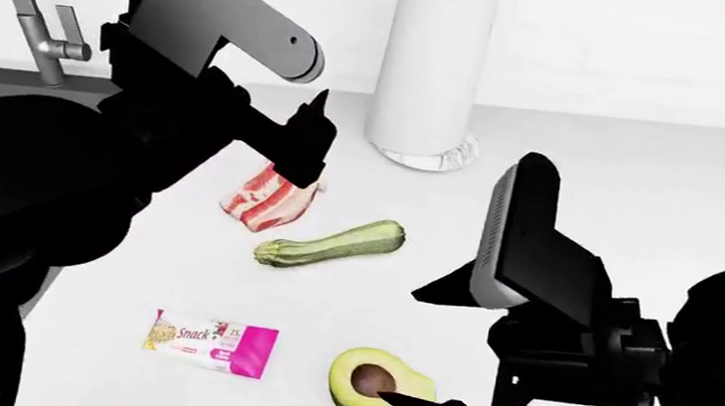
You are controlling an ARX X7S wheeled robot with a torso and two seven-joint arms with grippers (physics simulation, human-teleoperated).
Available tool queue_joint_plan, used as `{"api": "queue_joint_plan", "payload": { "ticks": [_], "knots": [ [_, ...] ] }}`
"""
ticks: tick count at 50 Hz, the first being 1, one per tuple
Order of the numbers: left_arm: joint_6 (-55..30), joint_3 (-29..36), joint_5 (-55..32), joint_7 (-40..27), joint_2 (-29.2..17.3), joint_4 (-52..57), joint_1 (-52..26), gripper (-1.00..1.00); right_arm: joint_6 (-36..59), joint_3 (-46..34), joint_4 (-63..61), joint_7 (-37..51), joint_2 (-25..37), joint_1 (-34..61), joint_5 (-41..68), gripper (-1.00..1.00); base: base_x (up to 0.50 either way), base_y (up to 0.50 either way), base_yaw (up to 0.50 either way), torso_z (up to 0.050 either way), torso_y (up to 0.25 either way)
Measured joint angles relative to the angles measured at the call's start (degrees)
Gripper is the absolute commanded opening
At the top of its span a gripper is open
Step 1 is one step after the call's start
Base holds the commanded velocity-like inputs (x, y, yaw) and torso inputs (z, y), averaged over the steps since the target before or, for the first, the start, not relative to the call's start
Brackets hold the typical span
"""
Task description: Pick up the fruits and vegetables and place them in the sink. Turn on the sink faucet to wash them. Then turn the sink off and put them in the tray.
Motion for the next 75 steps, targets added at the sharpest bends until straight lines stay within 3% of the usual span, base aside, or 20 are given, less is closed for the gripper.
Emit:
{"api": "queue_joint_plan", "payload": {
  "ticks": [53,54,67,75],
  "knots": [
    [2.1,1.2,-3.7,-2.8,-1.7,-1.7,-0.3,1.00,-5.8,-21.5,8.2,-4.3,-3.6,-1.5,-13.9,1.00,0.00,0.00,0.00,0.000,0.000],
    [2.1,1.2,-3.7,-2.8,-1.8,-1.7,-0.3,1.00,-5.9,-21.7,8.3,-4.3,-3.6,-1.5,-14.1,-1.00,0.00,0.00,0.00,0.000,0.000],
    [2.9,2.0,-4.2,-3.1,-2.2,-2.0,-0.1,1.00,-6.3,-22.6,9.8,-3.6,-3.9,-1.0,-14.1,-1.00,0.00,0.00,0.00,0.000,0.000],
    [4.0,4.9,-3.8,-1.8,-2.9,-2.1,-0.1,1.00,-4.9,-18.5,9.0,-1.1,-2.1,-0.2,-12.0,-1.00,0.00,0.00,0.00,0.000,0.000]
  ]
}}
